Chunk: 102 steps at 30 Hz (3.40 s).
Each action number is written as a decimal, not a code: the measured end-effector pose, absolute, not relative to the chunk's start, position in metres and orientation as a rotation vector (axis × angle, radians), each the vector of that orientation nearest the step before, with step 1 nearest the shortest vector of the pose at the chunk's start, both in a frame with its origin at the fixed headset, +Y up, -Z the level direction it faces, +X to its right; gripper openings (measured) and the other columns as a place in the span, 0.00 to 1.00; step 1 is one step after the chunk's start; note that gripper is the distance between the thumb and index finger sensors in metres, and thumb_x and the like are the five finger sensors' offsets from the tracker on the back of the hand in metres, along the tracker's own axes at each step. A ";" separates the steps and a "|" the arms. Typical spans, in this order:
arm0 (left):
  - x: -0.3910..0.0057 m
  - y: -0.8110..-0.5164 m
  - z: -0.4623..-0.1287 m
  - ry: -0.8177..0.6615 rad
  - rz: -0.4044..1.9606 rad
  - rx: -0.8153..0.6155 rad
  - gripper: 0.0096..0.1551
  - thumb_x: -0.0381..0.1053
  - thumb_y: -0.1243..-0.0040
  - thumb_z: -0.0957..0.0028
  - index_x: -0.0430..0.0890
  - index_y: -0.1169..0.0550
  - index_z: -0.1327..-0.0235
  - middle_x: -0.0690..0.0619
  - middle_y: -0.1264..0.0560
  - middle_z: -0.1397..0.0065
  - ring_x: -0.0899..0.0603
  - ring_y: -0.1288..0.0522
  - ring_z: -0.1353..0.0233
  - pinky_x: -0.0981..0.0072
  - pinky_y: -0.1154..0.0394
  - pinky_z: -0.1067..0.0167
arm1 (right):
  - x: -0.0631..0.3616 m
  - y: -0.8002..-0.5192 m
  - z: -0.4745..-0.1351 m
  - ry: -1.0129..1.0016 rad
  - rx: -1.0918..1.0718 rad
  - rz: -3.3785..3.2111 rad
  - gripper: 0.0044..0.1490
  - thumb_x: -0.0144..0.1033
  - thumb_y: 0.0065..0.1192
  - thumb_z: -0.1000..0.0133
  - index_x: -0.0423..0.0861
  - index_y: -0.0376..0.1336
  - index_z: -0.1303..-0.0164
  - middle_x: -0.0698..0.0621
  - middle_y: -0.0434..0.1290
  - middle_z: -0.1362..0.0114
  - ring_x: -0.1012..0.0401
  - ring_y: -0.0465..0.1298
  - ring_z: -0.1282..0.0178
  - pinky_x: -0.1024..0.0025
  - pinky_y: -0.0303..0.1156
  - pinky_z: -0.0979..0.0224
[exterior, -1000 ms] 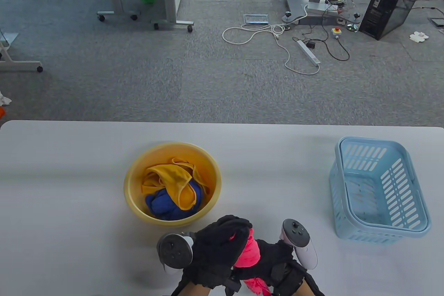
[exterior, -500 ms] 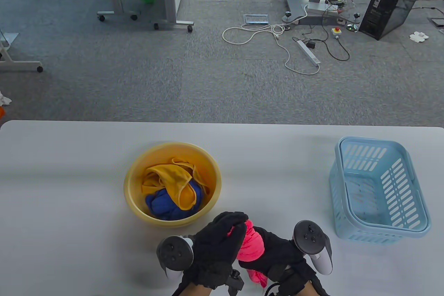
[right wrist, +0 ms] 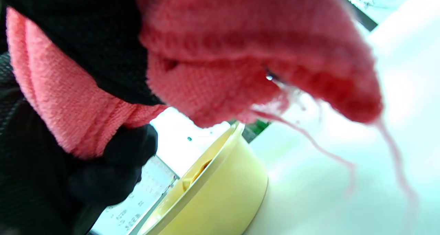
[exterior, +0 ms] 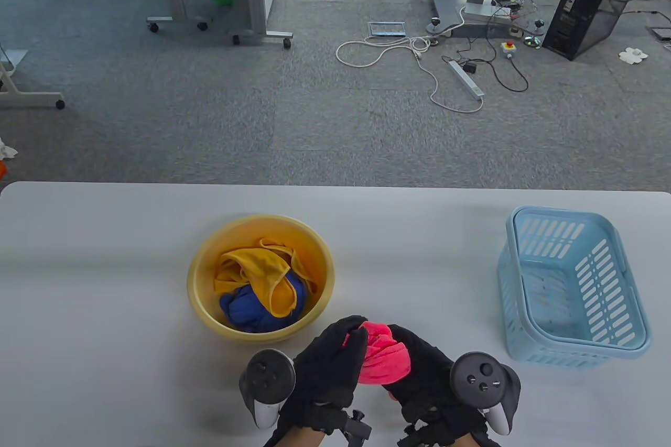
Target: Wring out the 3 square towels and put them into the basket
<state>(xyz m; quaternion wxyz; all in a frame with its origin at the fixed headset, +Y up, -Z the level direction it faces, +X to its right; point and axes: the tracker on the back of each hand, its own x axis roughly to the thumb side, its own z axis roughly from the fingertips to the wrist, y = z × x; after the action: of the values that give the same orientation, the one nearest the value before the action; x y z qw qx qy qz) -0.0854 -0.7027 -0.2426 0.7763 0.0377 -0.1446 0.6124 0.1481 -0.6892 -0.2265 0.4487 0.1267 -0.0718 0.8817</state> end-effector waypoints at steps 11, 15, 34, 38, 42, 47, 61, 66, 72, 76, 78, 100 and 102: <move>-0.092 -0.700 -0.242 -0.160 1.250 -0.208 0.35 0.66 0.48 0.35 0.41 0.24 0.29 0.37 0.21 0.46 0.38 0.17 0.69 0.65 0.20 0.81 | 0.139 -0.685 -0.214 -0.429 0.357 2.315 0.49 0.35 0.90 0.54 0.54 0.61 0.26 0.46 0.74 0.34 0.53 0.82 0.53 0.57 0.82 0.46; -0.091 -0.702 -0.243 -0.172 1.270 -0.213 0.35 0.66 0.47 0.35 0.41 0.25 0.29 0.36 0.21 0.45 0.37 0.17 0.67 0.63 0.20 0.79 | 0.138 -0.684 -0.211 -0.460 0.355 2.352 0.49 0.35 0.90 0.53 0.54 0.60 0.25 0.45 0.74 0.33 0.52 0.82 0.52 0.57 0.82 0.45; -0.079 -0.690 -0.237 -0.495 1.235 0.061 0.40 0.68 0.41 0.39 0.52 0.31 0.17 0.40 0.39 0.15 0.25 0.44 0.18 0.22 0.41 0.35 | 0.164 -0.651 -0.199 -0.374 0.231 2.592 0.52 0.42 0.87 0.51 0.47 0.56 0.22 0.43 0.74 0.34 0.52 0.83 0.50 0.55 0.82 0.42; -0.070 -0.694 -0.239 -0.624 1.242 -0.140 0.48 0.72 0.40 0.40 0.58 0.43 0.11 0.41 0.53 0.10 0.25 0.60 0.14 0.14 0.54 0.36 | 0.187 -0.632 -0.206 -0.341 0.166 2.576 0.53 0.42 0.87 0.51 0.47 0.55 0.21 0.43 0.74 0.32 0.51 0.82 0.47 0.50 0.80 0.38; -0.064 -0.696 -0.237 -0.670 1.148 -0.216 0.50 0.73 0.42 0.39 0.59 0.49 0.10 0.43 0.62 0.10 0.30 0.69 0.14 0.17 0.65 0.35 | 0.214 -0.617 -0.218 -0.334 0.032 2.551 0.53 0.42 0.86 0.50 0.47 0.54 0.20 0.43 0.73 0.31 0.50 0.82 0.45 0.47 0.78 0.35; -0.066 -0.695 -0.237 -0.690 1.065 -0.159 0.49 0.73 0.41 0.39 0.61 0.48 0.10 0.46 0.64 0.11 0.32 0.72 0.14 0.19 0.67 0.34 | 0.255 -0.603 -0.229 -0.313 -0.205 2.452 0.60 0.42 0.84 0.48 0.48 0.46 0.17 0.41 0.70 0.28 0.46 0.80 0.40 0.42 0.74 0.31; -0.073 -0.695 -0.239 -0.675 1.031 -0.080 0.47 0.72 0.41 0.40 0.62 0.46 0.11 0.46 0.63 0.10 0.34 0.73 0.14 0.20 0.69 0.33 | 0.331 -0.611 -0.246 -0.457 -0.729 2.340 0.60 0.50 0.80 0.44 0.46 0.43 0.17 0.41 0.67 0.24 0.42 0.75 0.30 0.28 0.53 0.21; -0.074 -0.698 -0.241 -0.676 1.059 -0.090 0.47 0.72 0.41 0.40 0.62 0.45 0.11 0.46 0.62 0.10 0.33 0.72 0.14 0.20 0.68 0.33 | 0.349 -0.631 -0.251 -0.415 -0.876 2.332 0.59 0.57 0.74 0.44 0.43 0.43 0.18 0.43 0.66 0.22 0.41 0.65 0.20 0.23 0.44 0.23; -0.075 -0.699 -0.242 -0.661 1.058 -0.085 0.47 0.72 0.41 0.40 0.62 0.45 0.11 0.45 0.61 0.10 0.33 0.71 0.14 0.20 0.68 0.33 | 0.359 -0.656 -0.257 -0.358 -0.998 2.335 0.59 0.58 0.71 0.44 0.40 0.43 0.18 0.42 0.62 0.18 0.38 0.53 0.16 0.23 0.37 0.25; -0.075 -0.699 -0.243 -0.651 1.056 -0.080 0.44 0.71 0.41 0.39 0.64 0.41 0.11 0.45 0.60 0.10 0.33 0.71 0.14 0.20 0.67 0.33 | 0.358 -0.670 -0.261 -0.288 -1.053 2.293 0.64 0.57 0.66 0.42 0.36 0.33 0.18 0.30 0.46 0.16 0.32 0.39 0.18 0.23 0.30 0.26; -0.074 -0.700 -0.245 -0.649 1.056 -0.092 0.44 0.71 0.41 0.40 0.64 0.41 0.11 0.45 0.60 0.10 0.33 0.71 0.14 0.20 0.67 0.33 | 0.357 -0.676 -0.262 -0.247 -1.060 2.305 0.70 0.59 0.66 0.43 0.36 0.25 0.20 0.28 0.35 0.17 0.31 0.31 0.21 0.23 0.28 0.27; -0.074 -0.700 -0.241 -0.626 1.023 -0.090 0.44 0.70 0.42 0.38 0.60 0.42 0.11 0.44 0.60 0.10 0.33 0.71 0.14 0.21 0.68 0.33 | 0.344 -0.654 -0.244 -0.378 -0.781 2.386 0.63 0.57 0.66 0.42 0.43 0.32 0.16 0.34 0.32 0.15 0.33 0.33 0.19 0.24 0.32 0.24; -0.076 -0.700 -0.242 -0.617 1.031 -0.083 0.44 0.70 0.42 0.38 0.60 0.42 0.11 0.44 0.60 0.10 0.33 0.71 0.14 0.21 0.68 0.33 | 0.337 -0.650 -0.243 -0.402 -0.727 2.396 0.63 0.57 0.66 0.42 0.43 0.33 0.16 0.34 0.32 0.15 0.33 0.34 0.18 0.24 0.32 0.24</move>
<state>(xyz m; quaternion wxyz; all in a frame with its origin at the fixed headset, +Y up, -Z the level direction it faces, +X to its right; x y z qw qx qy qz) -0.0763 -0.7002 -0.2419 0.8241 -0.0392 -0.2902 0.4849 0.3374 -0.6502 -0.2433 0.2981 -0.2738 -0.1513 0.9018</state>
